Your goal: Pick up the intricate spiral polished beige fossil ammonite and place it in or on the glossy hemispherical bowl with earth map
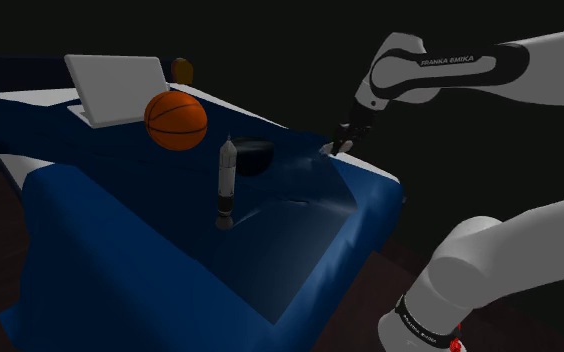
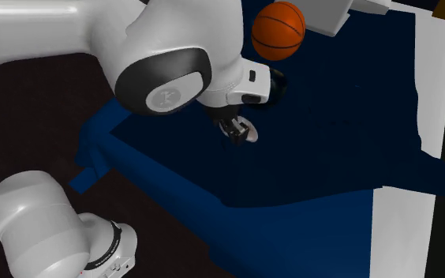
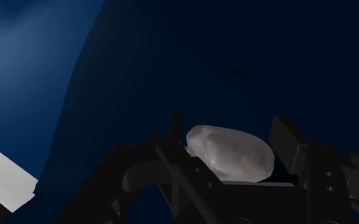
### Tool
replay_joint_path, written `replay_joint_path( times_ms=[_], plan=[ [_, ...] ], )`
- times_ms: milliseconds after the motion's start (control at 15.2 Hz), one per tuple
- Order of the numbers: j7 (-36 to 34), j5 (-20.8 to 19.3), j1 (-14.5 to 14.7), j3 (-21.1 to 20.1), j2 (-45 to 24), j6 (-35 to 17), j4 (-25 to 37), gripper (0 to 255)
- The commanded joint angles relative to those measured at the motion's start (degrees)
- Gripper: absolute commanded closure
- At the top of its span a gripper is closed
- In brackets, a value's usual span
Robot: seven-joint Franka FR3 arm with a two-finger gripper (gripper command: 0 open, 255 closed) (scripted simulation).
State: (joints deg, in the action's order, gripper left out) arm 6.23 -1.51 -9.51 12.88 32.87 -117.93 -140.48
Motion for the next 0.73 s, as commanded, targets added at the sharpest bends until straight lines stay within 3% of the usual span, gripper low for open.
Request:
replay_joint_path(
  times_ms=[0,660],
  plan=[
    [-1.17,0.95,1.13,-0.79,-3.72,-1.61,2.14,255],
    [-6.44,4.81,5.58,-4.34,-23.82,-3.9,20.03,255]
  ],
)
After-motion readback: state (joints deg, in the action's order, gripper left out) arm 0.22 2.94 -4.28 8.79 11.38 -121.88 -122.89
